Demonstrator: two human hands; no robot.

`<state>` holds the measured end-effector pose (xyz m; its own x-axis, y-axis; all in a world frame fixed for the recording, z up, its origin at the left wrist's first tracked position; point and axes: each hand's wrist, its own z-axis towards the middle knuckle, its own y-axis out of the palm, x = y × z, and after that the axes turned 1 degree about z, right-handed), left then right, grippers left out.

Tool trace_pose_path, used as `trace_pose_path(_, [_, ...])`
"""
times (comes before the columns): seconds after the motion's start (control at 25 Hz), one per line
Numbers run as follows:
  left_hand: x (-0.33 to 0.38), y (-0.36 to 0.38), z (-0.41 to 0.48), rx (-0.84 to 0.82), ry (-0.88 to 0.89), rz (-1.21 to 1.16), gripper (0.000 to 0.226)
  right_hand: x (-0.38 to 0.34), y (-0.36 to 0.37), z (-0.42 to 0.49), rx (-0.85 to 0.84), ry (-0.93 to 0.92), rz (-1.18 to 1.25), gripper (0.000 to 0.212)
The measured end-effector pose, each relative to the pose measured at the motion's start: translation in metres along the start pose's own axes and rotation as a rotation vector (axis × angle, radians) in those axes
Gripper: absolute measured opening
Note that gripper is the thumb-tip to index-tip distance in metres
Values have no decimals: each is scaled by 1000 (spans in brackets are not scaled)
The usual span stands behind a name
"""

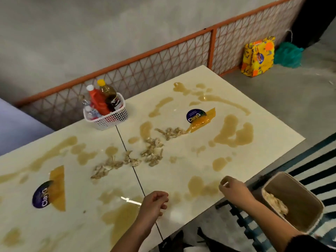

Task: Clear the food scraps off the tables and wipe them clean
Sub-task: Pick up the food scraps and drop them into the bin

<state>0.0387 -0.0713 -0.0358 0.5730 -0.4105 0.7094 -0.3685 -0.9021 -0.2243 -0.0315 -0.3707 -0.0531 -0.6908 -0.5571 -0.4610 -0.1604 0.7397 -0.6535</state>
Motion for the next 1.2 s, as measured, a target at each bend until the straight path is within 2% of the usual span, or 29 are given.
trace_pose_path(0.24, [-38, -99, 9, 206, 31, -103, 9, -163, 74, -4, -112, -510, -169, 12])
trace_pose_path(0.44, [-85, -166, 20, 356, 50, -79, 11, -245, 137, 20, -171, -680, -477, 32])
trace_pose_path(0.64, [-127, -214, 27, 480, 49, 66, 14, -300, 176, 60, -166, -629, -821, 51])
trace_pose_path(0.72, [-142, -235, 34, 550, 33, 144, 14, -311, 186, 73, -197, -563, -882, 57])
trace_pose_path(0.96, [-158, -281, 62, 708, 41, 475, 12, -317, 206, 92, -276, -433, -914, 58])
trace_pose_path(1.2, [-165, -293, 86, 625, 111, 768, 10, -308, 211, 91, -210, -414, -782, 57])
